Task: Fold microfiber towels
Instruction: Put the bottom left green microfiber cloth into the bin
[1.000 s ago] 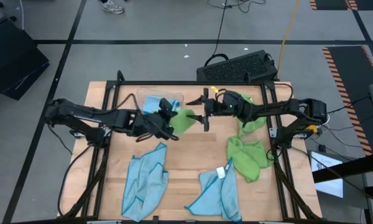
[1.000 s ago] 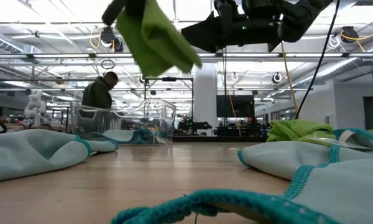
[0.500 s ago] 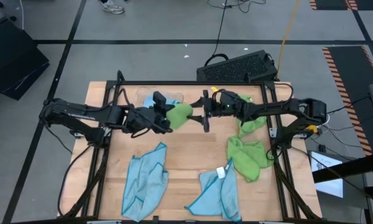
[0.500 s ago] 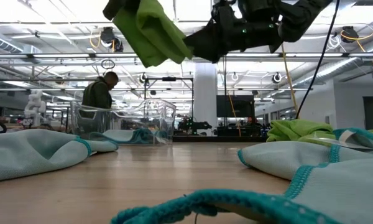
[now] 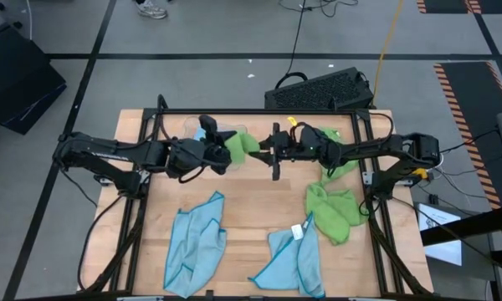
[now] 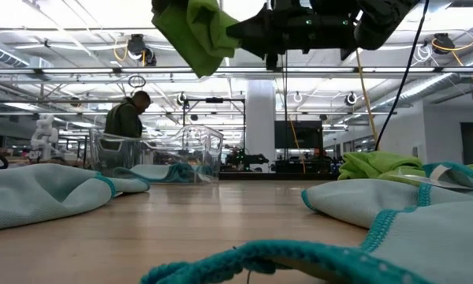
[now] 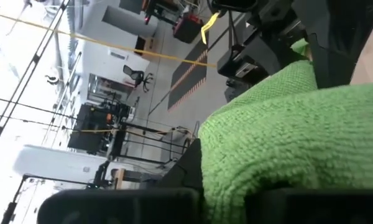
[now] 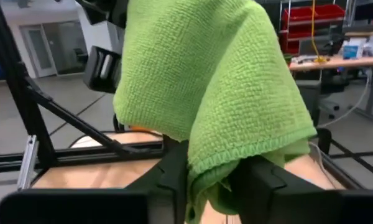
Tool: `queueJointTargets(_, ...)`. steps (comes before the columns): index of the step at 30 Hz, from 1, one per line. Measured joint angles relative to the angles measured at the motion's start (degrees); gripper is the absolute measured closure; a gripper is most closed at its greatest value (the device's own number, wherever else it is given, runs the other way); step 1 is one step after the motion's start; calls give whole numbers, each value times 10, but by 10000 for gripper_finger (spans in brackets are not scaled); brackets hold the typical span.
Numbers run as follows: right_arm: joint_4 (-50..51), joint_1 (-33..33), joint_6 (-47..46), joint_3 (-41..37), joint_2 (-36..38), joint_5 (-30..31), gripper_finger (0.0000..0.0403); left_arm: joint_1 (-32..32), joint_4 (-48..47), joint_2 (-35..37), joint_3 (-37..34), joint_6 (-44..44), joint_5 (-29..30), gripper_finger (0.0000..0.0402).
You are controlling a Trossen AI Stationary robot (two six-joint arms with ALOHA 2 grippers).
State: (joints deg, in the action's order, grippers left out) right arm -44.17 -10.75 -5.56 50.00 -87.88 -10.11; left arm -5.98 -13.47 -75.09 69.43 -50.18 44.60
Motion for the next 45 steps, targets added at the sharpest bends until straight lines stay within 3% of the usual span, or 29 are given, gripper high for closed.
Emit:
queueJointTargets(8, -12, 0, 15, 0, 0, -38, 395, 6, 4, 0, 0, 63, 0, 396)
queueJointTargets(12, -44, 1, 8, 0, 0, -52, 391, 28, -4, 0, 0, 118, 15, 383)
queueJointTargets(23, -27, -1, 20, 0, 0, -52, 397, 41, -28, 3, 0, 83, 17, 333)
queueJointTargets(25, -27, -1, 21, 0, 0, -52, 397, 40, -40, 3, -1, 77, 25, 340)
queueJointTargets(28, -28, -2, 19, 0, 0, -51, 397, 38, -32, 3, -1, 79, 45, 384)
queueJointTargets(32, -20, 0, 17, 0, 0, -51, 396, 27, -22, 3, -1, 61, 46, 393)
queueJointTargets(35, 33, 3, 10, 0, 3, -53, 377, 18, -22, 3, -1, 42, 18, 396)
queueJointTargets(39, 190, 4, 24, 1, 40, -67, 310, 13, -47, 11, -1, 40, -21, 397)
queueJointTargets(42, 310, 4, 58, 0, 74, -66, 251, 16, -73, 24, 1, 40, -109, 396)
queueJointTargets(45, 357, 0, 76, 0, 115, -37, 201, 18, -96, 28, -1, 47, -186, 396)
